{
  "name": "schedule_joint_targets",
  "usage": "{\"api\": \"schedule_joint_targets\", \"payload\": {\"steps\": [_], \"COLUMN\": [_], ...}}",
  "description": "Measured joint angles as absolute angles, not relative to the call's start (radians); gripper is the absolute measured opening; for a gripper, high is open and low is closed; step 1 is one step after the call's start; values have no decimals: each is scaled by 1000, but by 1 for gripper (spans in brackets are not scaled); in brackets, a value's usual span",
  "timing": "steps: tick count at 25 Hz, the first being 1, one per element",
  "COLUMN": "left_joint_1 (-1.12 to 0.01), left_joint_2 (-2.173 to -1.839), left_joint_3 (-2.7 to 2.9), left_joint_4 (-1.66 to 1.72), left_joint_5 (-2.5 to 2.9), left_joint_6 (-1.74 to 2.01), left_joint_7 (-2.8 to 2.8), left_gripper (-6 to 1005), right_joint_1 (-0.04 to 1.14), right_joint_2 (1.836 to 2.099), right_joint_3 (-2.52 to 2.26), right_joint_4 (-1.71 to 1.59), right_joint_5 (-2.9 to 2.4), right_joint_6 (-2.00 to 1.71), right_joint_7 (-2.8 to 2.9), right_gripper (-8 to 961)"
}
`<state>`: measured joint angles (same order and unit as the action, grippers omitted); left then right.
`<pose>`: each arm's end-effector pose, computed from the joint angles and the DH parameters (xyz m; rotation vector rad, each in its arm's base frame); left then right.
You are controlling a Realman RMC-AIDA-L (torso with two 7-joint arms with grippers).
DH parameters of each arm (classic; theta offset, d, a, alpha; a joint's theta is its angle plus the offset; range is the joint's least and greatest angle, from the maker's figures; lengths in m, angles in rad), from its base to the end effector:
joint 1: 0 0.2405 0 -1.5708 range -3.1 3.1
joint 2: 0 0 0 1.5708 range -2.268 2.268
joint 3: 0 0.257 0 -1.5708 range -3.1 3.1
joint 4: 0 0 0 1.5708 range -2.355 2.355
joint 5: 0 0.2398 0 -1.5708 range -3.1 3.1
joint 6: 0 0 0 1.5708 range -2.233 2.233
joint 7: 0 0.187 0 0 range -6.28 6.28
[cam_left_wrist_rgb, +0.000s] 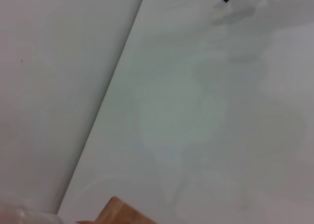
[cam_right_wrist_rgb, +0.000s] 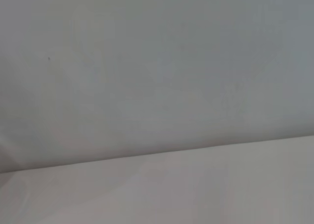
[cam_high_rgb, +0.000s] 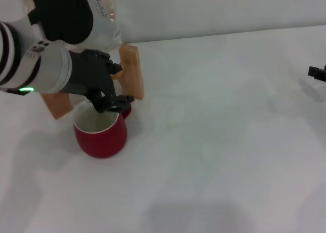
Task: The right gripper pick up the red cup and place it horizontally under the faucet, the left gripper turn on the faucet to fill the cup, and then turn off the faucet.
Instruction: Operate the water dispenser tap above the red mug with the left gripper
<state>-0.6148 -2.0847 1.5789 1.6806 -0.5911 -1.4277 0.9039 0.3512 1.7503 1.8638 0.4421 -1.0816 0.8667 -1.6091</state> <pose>-0.0664 0.3907 -0.0384 -2.6789 0.0946 0.3311 0.4192 0.4114 0.0841 -1.8742 1.1416 0.5550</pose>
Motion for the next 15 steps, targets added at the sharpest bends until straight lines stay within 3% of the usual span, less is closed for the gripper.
{"api": "schedule_joint_targets", "payload": {"steps": [15], "left_joint_1": [-605], "left_joint_2": [-2085], "left_joint_3": [1595], "left_joint_4": [1666], "left_joint_5": [-568], "left_joint_6": [-1430], "left_joint_7": [897], "left_gripper": [664], "right_joint_1": [351], "right_joint_2": [1750], "right_joint_3": [1864], "right_joint_4": [440], "right_joint_5": [-1079], "right_joint_6": [867], "right_joint_7": [-1609], "right_gripper": [546]}}
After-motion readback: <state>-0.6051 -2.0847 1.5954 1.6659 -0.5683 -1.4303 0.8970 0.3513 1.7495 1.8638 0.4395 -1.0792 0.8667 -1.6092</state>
